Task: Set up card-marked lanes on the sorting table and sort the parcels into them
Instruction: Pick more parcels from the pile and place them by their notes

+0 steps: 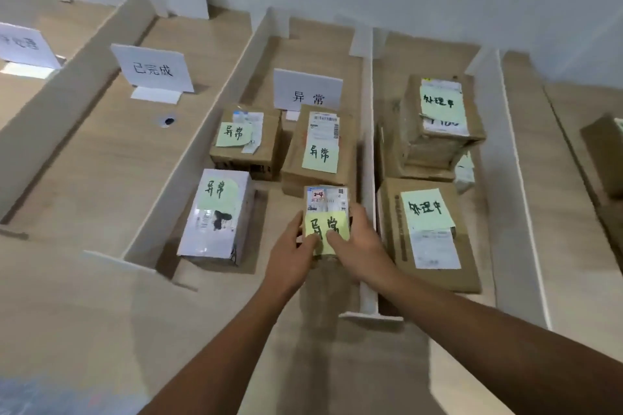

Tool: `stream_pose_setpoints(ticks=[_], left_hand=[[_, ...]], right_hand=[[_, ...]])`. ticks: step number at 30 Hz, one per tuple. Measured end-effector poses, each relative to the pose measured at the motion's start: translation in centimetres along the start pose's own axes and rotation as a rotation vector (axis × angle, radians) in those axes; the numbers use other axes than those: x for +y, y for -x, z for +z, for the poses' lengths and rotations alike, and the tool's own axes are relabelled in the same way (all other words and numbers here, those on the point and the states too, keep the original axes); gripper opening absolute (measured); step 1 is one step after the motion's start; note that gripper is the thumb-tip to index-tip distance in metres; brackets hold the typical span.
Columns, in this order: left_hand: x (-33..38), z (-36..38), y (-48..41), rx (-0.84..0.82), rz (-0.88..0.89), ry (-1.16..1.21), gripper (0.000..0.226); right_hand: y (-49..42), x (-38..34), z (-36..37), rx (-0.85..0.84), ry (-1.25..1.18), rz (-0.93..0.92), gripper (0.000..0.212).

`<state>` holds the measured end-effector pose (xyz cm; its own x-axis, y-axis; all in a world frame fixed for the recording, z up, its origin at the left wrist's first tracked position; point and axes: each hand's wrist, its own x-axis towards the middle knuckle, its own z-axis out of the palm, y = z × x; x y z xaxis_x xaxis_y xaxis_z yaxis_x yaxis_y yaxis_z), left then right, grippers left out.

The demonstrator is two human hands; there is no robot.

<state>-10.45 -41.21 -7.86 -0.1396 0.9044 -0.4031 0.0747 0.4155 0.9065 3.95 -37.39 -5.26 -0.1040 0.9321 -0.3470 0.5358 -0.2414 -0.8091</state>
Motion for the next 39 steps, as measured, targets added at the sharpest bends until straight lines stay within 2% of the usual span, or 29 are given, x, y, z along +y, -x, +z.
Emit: stream_pose_setpoints(ticks=[4, 8, 11, 14, 17, 19, 21, 25, 31, 35, 39], left_hand=[[-2.3, -0.7, -4.4, -0.153, 0.004, -0.059, 0.053], [-3.0, -1.0, -6.6, -0.187, 0.064, -0.097, 0.057], [-3.1, -1.0, -6.7, -0.201, 0.05, -0.114, 0.062], [-1.9, -1.4, -5.0, -0.086, 0.041, -0.188, 0.066], [0.8, -1.3, -2.8, 0.102, 0.22, -0.261, 0.056], [3.8, 0.2, -0.9, 0.169, 0.319, -0.285, 0.05], [7.3, 3.4, 1.7, 0.195, 0.345, -0.259, 0.046], [11.9, 13.7, 8.8, 0.016, 0.506, -0.227, 0.065], [11.6, 32.3, 22.4, -0.341, 0.75, -0.241, 0.055], [9.3, 43.3, 29.9, -0.558, 0.752, -0.267, 0.048], [7.3, 51.9, 34.7, -0.703, 0.733, -0.312, 0.051]], right_hand=[[-2.7, 1.3, 2.5, 0.111, 0.044, 0.14, 0.059], [-4.2, 1.8, 3.8, 0.199, 0.042, 0.159, 0.064], [-3.9, 1.5, 4.2, 0.231, 0.017, 0.157, 0.058], [-2.2, -0.2, 3.5, 0.29, -0.037, 0.127, 0.057], [0.6, -2.4, 1.0, 0.301, -0.044, 0.021, 0.067], [3.5, -3.7, -2.0, 0.299, -0.086, -0.052, 0.069], [7.0, -3.8, -6.1, 0.324, -0.092, -0.153, 0.067], [16.0, 1.3, -16.7, 0.494, -0.06, -0.192, 0.065], [33.8, 15.6, -31.0, 0.786, -0.054, -0.022, 0.065], [43.0, 23.3, -36.9, 0.9, -0.075, 0.076, 0.064], [48.3, 29.6, -42.2, 0.944, -0.14, 0.158, 0.061]])
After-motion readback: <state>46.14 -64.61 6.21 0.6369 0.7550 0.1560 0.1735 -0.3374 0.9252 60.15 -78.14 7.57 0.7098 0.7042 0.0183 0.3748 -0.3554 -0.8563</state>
